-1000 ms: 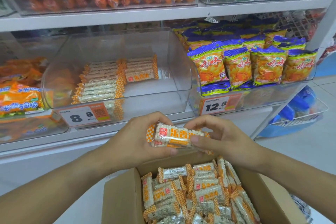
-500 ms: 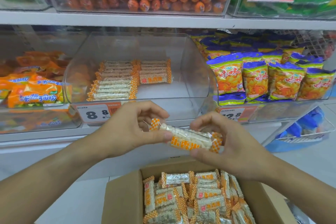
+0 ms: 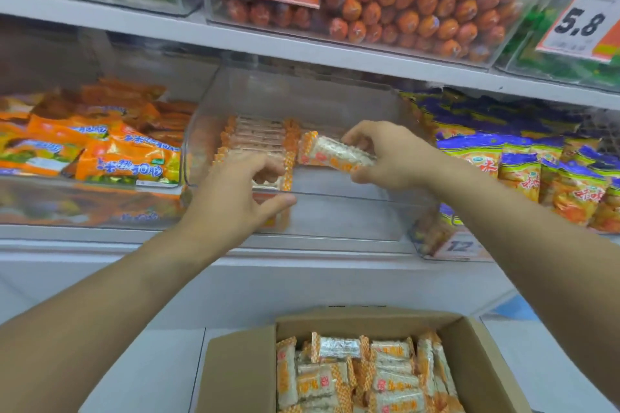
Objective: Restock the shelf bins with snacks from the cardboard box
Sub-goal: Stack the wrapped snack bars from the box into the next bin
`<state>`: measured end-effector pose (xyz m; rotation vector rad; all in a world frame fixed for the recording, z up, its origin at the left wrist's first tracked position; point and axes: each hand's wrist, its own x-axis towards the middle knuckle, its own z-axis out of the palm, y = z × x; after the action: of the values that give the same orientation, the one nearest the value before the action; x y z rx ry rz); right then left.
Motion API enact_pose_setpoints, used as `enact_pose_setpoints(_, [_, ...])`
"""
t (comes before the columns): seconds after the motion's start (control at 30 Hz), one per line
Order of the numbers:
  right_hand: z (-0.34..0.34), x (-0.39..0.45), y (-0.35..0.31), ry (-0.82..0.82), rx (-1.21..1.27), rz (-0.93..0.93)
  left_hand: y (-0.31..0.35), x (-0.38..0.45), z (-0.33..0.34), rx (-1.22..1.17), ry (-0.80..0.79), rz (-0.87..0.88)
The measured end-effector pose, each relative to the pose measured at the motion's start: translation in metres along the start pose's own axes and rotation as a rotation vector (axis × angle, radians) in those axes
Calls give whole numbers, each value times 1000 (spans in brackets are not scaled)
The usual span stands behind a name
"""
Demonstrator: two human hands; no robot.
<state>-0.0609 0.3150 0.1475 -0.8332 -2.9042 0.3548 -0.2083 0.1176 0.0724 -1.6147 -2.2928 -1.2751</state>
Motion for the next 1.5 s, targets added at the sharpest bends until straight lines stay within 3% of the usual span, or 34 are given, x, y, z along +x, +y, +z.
enact_pose_setpoints(0.17, [41, 55, 11, -207, 90, 178, -4, -1, 3, -3, 2, 46])
enact_pose_setpoints(0.47, [79, 88, 26, 29, 73, 171, -12, 0, 6, -9, 7, 27])
enact_pose_setpoints(0.73, [78, 87, 28, 54, 48, 153, -15, 0, 7, -4, 13, 17])
enact_pose_setpoints(0.83, [63, 71, 19, 152, 63, 106, -15, 0, 7, 9, 4, 12])
enact_pose_setpoints(0.93, [45, 24, 0, 357, 252, -16, -13, 1, 6, 25, -3, 15])
enact_pose_setpoints(1.07, [48, -84, -21, 522, 755, -140, -7, 6, 3, 57, 39, 46])
enact_pose_setpoints(1.17, [94, -140, 5, 357, 762, -62, 22, 10, 8, 53, 161, 187])
enact_pose_setpoints(1.23, [140, -166, 38, 61, 623, 80, 50, 2, 25, -50, 99, 240])
enact_pose_setpoints(1.37, [236, -216, 98, -529, 159, 328, 79, -48, 86, -149, -380, 160])
enact_pose_setpoints(1.5, [273, -258, 105, -715, 159, 489, 56, -126, 153, 37, -834, -20])
